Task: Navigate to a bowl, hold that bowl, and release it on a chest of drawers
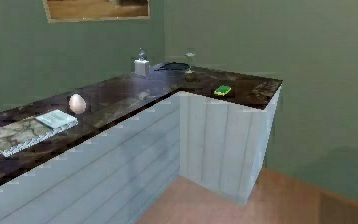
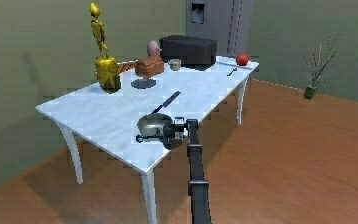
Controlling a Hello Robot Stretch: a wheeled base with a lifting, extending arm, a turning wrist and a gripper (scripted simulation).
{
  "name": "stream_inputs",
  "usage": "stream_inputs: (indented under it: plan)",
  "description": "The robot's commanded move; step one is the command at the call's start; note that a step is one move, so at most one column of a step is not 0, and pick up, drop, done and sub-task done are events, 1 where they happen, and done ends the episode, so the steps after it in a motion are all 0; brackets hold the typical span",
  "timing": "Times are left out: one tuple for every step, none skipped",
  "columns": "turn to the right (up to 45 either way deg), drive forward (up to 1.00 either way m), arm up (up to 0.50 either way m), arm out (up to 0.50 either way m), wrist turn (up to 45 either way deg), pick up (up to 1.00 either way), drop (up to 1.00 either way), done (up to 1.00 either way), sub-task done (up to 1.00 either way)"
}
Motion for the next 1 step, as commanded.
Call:
stream_inputs:
  plan:
    - [0.0,0.0,0.1,0.0,0.0,0.0,0.0,0.0,0.0]
